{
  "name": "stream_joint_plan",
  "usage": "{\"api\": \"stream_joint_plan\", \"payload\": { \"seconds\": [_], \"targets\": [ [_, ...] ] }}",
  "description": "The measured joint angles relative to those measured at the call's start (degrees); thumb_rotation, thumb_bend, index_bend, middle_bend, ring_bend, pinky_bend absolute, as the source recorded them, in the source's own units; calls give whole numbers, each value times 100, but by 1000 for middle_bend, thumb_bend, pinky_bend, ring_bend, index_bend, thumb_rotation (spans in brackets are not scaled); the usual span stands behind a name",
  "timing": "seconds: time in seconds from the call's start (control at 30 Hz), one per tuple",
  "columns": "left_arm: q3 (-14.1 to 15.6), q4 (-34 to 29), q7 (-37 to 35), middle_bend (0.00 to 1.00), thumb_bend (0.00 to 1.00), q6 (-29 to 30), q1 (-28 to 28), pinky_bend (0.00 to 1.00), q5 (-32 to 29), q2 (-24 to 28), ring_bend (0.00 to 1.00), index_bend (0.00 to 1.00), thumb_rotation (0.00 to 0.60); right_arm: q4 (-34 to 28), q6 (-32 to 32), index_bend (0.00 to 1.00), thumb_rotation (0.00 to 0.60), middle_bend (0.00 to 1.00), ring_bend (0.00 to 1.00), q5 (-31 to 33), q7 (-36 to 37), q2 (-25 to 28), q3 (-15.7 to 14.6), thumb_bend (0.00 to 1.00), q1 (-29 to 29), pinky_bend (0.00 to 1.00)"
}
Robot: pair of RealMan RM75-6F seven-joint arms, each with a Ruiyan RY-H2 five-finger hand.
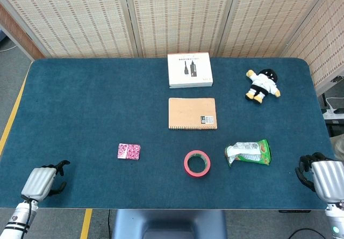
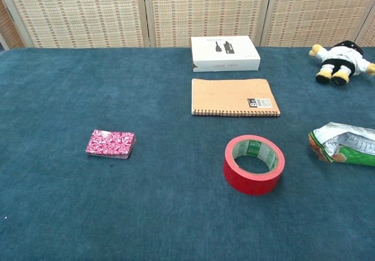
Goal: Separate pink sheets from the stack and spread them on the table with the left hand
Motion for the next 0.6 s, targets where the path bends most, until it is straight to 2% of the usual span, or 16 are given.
{"api": "stream_joint_plan", "payload": {
  "seconds": [0.27, 0.43, 0.5, 0.6],
  "targets": [
    [-32, 35, -22, 428, 358, 155, 54, 460, 49, -23, 426, 202, 600, 63, 310, 591, 600, 534, 391, -40, -100, -82, 73, 190, -129, 545],
    [-83, 174, 35, 373, 357, 319, 83, 457, 101, -122, 392, 132, 600, 84, 460, 580, 600, 529, 389, -61, -88, -135, 142, 187, -163, 537],
    [-112, 279, 78, 359, 353, 408, 94, 455, 138, -172, 388, 87, 600, 130, 523, 590, 600, 531, 407, -61, -95, -201, 190, 176, -165, 556],
    [-135, 294, -11, 396, 346, 459, 104, 496, 178, -173, 448, 59, 600, 276, 638, 682, 600, 614, 518, -105, -137, -348, 241, 169, -166, 706]
  ]
}}
